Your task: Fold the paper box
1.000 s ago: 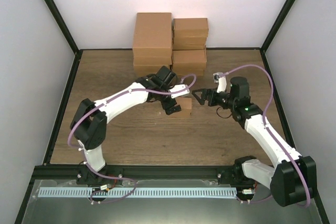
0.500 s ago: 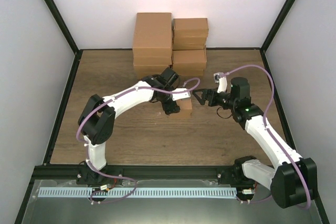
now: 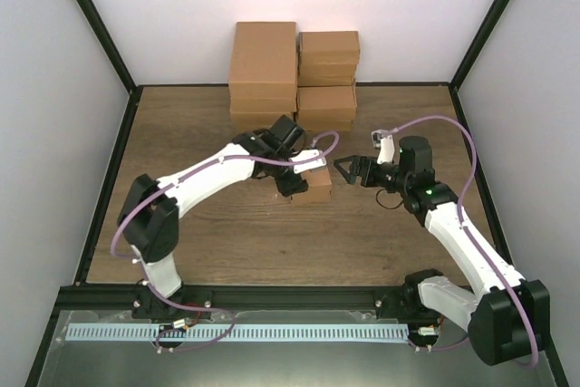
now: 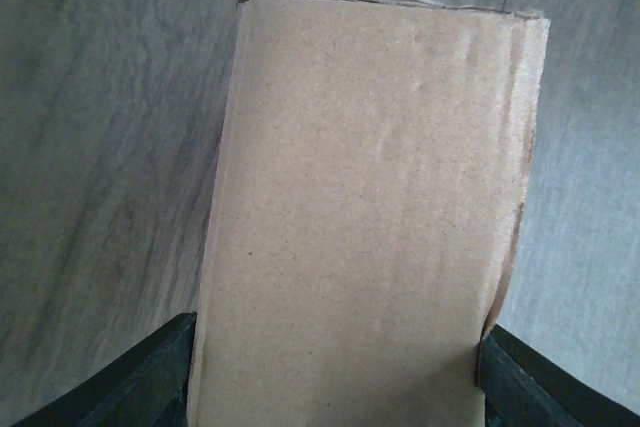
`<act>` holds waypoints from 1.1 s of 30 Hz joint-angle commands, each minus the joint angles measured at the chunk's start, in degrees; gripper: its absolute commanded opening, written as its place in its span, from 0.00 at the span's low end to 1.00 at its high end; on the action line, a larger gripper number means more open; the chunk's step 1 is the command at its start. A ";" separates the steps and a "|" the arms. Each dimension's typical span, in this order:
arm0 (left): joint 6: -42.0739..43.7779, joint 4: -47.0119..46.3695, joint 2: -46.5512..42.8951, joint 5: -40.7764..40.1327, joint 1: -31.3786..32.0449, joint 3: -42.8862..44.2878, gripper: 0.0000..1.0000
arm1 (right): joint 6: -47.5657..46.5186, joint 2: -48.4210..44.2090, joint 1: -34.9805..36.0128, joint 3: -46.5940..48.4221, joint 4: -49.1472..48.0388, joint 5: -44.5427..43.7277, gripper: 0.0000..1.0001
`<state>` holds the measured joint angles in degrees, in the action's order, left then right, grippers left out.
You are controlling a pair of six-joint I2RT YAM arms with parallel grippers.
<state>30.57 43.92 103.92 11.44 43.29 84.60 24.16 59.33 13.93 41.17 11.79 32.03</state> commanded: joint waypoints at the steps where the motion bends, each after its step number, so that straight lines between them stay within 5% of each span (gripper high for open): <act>1: -3.01 -2.38 -7.40 -4.47 2.01 -3.68 0.64 | 4.41 -2.41 -0.36 3.12 5.13 -1.71 0.95; 10: -5.70 -15.25 -21.03 -18.66 7.74 -17.05 0.63 | 20.59 1.48 -0.36 15.58 22.78 -6.92 1.00; 21: 4.85 -37.29 -26.60 -43.72 16.46 -30.43 0.64 | 33.06 4.12 -0.23 18.28 24.84 7.16 1.00; 33: 7.71 -42.34 -25.41 -44.81 18.14 -31.87 0.65 | 44.42 6.31 4.64 13.80 14.03 13.56 1.00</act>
<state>36.71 5.65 78.17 -32.51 60.71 53.65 62.30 64.53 16.25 56.07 31.86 42.37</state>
